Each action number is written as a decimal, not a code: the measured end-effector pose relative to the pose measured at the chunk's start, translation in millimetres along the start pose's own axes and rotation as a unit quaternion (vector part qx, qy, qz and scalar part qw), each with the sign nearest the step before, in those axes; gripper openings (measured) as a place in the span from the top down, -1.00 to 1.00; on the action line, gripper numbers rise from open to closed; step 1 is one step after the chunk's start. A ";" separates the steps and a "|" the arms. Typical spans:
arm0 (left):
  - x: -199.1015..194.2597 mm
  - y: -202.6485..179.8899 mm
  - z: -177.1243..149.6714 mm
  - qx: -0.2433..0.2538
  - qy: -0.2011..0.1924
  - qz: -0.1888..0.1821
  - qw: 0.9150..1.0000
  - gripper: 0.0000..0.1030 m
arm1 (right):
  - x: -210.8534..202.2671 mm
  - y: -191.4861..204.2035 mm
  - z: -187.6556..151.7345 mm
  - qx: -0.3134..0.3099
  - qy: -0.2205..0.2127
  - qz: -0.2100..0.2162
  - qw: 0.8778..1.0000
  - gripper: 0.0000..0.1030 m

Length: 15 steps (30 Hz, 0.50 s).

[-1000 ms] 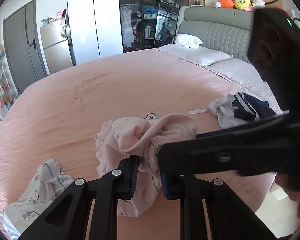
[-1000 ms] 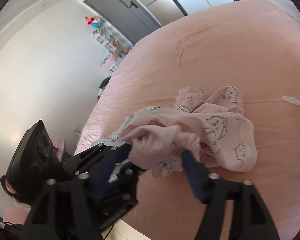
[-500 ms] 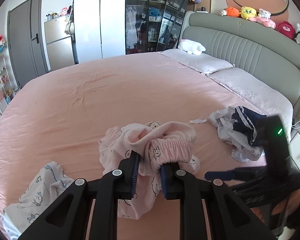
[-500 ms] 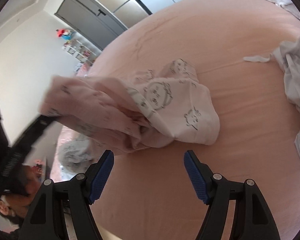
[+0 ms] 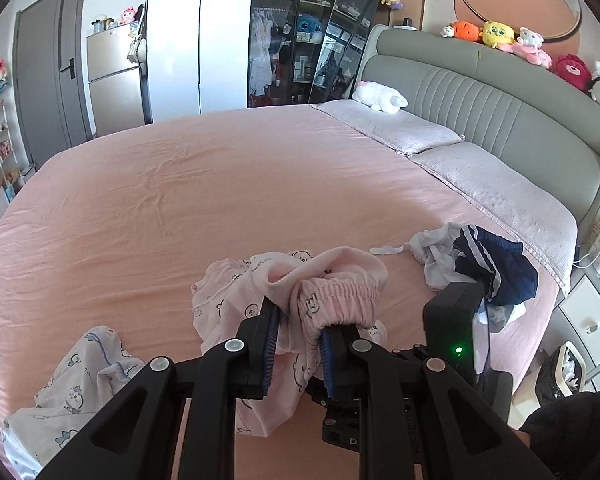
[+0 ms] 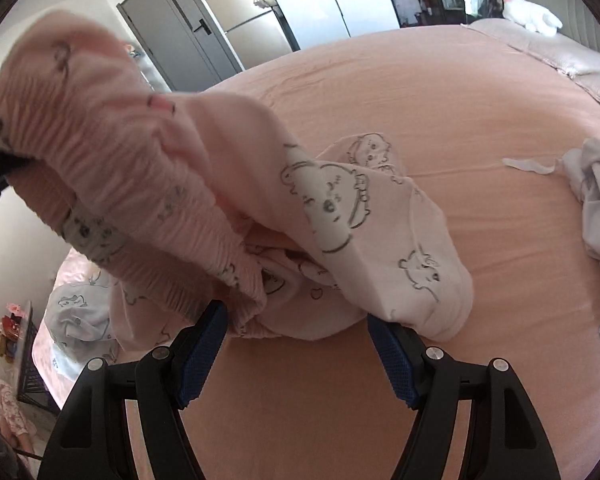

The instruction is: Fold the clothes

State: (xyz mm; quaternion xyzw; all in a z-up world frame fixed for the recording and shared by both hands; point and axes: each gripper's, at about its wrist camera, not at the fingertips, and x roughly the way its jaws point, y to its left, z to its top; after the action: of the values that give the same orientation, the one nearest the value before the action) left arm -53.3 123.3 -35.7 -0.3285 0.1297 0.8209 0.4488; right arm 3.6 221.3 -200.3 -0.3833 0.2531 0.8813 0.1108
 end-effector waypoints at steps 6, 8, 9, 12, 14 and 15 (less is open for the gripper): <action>-1.2 8.0 -0.7 -0.012 0.001 0.003 1.000 0.68 | 22.9 0.7 5.5 0.002 0.014 -0.014 1.000 -0.40; -1.6 9.6 -1.6 -0.014 0.000 0.007 1.000 0.68 | 29.6 0.3 7.4 0.003 0.015 -0.019 1.000 -0.40; -1.7 10.4 -2.1 -0.015 0.000 0.009 1.000 0.68 | 32.4 0.4 8.2 0.001 0.014 -0.024 1.000 -0.40; -2.8 14.0 -3.4 -0.019 -0.002 0.014 1.000 0.68 | 35.3 0.9 10.8 -0.009 0.002 -0.042 0.999 -0.39; -3.8 16.8 -4.3 -0.021 -0.003 0.021 1.000 0.68 | 34.3 0.0 13.2 -0.015 -0.006 -0.061 0.998 -0.28; -4.2 17.9 -4.9 -0.022 -0.004 0.025 0.999 0.68 | 34.0 -1.2 14.8 -0.015 -0.006 -0.069 0.997 -0.12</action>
State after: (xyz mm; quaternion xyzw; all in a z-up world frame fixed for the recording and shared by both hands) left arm -64.4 108.0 -38.1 -0.3319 0.1181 0.8357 0.4212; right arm -28.3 230.3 -217.0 -0.3960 0.2118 0.8777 0.1671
